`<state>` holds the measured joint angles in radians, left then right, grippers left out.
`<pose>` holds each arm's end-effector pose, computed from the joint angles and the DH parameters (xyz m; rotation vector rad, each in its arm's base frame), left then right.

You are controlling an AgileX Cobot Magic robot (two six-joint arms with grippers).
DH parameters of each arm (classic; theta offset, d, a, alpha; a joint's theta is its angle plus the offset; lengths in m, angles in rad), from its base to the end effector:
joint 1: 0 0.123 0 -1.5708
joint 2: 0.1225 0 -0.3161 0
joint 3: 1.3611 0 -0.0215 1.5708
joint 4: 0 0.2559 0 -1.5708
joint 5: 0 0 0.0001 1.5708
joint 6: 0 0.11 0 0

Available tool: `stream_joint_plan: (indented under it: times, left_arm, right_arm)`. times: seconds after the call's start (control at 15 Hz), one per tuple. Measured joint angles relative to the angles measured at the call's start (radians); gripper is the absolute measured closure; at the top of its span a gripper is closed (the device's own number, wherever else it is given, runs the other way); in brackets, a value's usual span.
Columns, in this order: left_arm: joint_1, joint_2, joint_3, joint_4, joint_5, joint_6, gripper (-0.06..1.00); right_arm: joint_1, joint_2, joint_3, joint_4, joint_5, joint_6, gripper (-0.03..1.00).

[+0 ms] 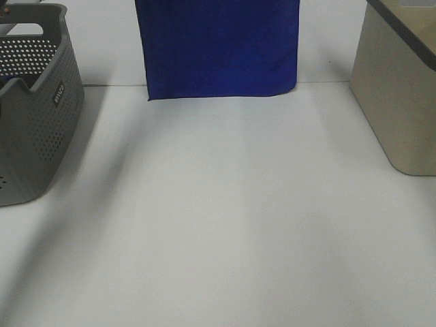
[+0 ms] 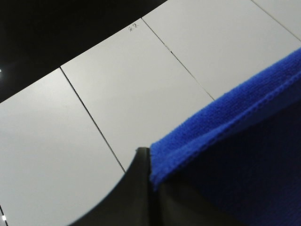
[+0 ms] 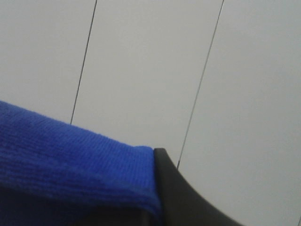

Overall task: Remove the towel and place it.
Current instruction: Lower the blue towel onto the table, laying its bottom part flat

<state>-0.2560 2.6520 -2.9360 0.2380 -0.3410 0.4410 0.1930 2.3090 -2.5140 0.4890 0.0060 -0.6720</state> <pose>0.5874 -0.1627 0.4202 0.4543 0.7478 0.3492 0.5732 0.1124 0.4544 -0.2423 1.2608 0.0104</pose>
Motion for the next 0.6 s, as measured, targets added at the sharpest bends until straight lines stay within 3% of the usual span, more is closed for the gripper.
stream_joint_plan:
  times: [0.6]
  left_arm:
    - [0.0, -0.017, 0.0, 0.021, -0.04, 0.0, 0.94]
  right_arm:
    - [0.0, -0.001, -0.006, 0.006, 0.017, 0.045, 0.95]
